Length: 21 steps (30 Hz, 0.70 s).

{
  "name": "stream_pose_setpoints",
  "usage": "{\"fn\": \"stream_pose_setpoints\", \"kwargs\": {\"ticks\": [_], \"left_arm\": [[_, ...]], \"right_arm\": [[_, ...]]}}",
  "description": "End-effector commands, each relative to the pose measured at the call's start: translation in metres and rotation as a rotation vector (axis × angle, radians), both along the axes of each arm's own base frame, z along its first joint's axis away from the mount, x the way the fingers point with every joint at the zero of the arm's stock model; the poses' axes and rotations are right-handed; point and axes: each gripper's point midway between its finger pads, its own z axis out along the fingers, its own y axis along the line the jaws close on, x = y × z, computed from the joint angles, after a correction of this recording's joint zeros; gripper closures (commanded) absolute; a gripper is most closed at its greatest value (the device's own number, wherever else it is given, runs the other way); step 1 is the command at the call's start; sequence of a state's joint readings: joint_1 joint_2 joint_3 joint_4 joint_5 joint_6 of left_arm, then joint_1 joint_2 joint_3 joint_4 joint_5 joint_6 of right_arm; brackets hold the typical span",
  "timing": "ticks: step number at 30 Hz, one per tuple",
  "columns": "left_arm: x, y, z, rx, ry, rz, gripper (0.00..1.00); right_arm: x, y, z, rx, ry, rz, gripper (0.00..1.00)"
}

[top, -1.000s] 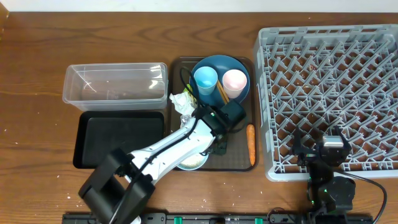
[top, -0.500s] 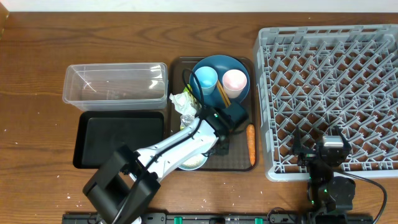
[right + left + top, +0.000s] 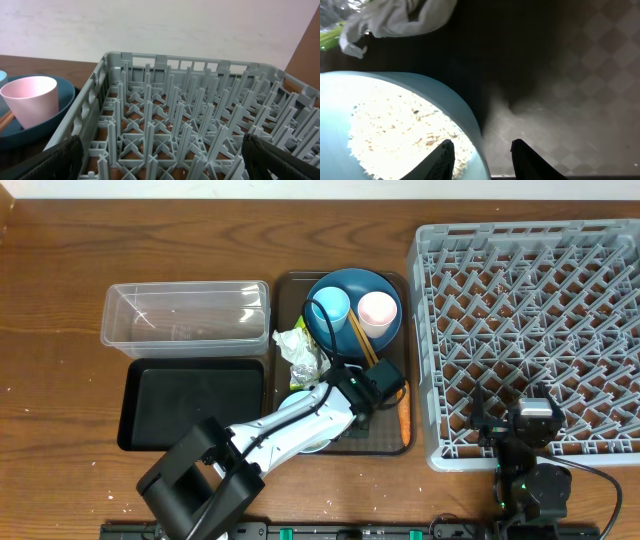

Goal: Sort waste into correct bins and load items into the dishwasher rack
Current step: 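Lower the left gripper and grasp the rim of the light-blue bowl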

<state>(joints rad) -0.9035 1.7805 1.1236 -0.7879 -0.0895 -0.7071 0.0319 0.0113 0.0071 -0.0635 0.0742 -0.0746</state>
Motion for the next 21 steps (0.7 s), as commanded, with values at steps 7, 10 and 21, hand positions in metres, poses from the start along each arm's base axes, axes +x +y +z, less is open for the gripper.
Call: {"fn": "stream_pose_setpoints", "kwargs": {"ticks": [7,10,21], "left_arm": [[0.0017,0.0072,-0.0055,0.037,-0.010,0.017,0.67],[0.0013,0.0071,-0.0055,0.033,-0.011,0.046,0.70],[-0.0030,0.0068,-0.0057,0.034,-0.001,0.063,0.71]], "right_arm": [[-0.0002,-0.0009,-0.0007,-0.009,0.002,-0.002,0.01],[-0.0002,-0.0009,-0.0007,-0.009,0.002,-0.002,0.01],[-0.0002,-0.0009,-0.0007,-0.009,0.002,-0.002,0.01]]}}
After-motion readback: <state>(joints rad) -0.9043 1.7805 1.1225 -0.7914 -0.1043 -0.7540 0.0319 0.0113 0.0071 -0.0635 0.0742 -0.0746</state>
